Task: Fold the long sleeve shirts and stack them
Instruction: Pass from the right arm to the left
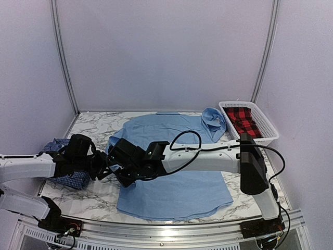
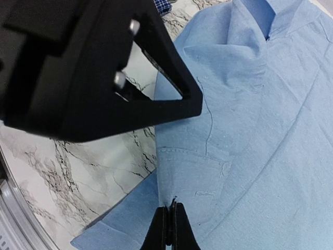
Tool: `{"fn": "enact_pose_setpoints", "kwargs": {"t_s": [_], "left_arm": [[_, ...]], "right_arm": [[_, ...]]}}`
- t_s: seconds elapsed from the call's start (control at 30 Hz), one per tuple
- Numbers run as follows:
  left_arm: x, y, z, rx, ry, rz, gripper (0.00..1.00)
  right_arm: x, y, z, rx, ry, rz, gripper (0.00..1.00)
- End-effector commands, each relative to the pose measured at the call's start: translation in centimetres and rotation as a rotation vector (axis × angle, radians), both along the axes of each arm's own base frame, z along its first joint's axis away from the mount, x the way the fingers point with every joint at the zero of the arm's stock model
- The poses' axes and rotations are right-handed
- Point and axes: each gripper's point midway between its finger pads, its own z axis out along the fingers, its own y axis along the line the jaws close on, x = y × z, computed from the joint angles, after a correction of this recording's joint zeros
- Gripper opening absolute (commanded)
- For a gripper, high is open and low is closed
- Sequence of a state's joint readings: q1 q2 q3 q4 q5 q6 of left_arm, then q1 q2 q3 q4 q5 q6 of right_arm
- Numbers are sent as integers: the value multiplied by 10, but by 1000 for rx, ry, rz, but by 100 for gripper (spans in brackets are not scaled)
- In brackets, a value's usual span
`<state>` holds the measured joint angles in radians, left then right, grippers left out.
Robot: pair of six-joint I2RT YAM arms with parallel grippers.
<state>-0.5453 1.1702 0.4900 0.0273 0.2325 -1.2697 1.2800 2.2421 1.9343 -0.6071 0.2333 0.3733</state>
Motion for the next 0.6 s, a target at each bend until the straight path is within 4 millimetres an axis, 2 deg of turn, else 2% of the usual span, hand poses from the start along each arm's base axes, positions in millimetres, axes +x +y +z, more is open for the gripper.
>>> {"fn": "enact_pose_setpoints", "kwargs": {"t_s": [0.0, 0.1, 0.13, 0.2, 0.27, 0.37, 0.57], "left_arm": [[9, -15, 2, -29, -11, -23, 41], [10, -23, 0, -34, 2, -41, 23], [10, -24, -1, -34, 8, -46, 17], [10, -26, -1, -39, 12, -51, 7], [10, -26, 0, -41, 18, -52, 0], [9, -28, 4, -44, 24, -55, 0], [11, -31, 13, -57, 22, -62, 0]], "right_arm": [[-2, 12, 9, 36, -17, -7, 0], [0, 10, 8, 26, -44, -19, 0], [1, 8, 7, 20, -51, -23, 3], [3, 2, 7, 17, -84, -41, 27], [3, -3, 7, 24, -113, -50, 44], [2, -14, 8, 42, -162, -63, 59], [-7, -23, 9, 39, -317, -45, 73]]}}
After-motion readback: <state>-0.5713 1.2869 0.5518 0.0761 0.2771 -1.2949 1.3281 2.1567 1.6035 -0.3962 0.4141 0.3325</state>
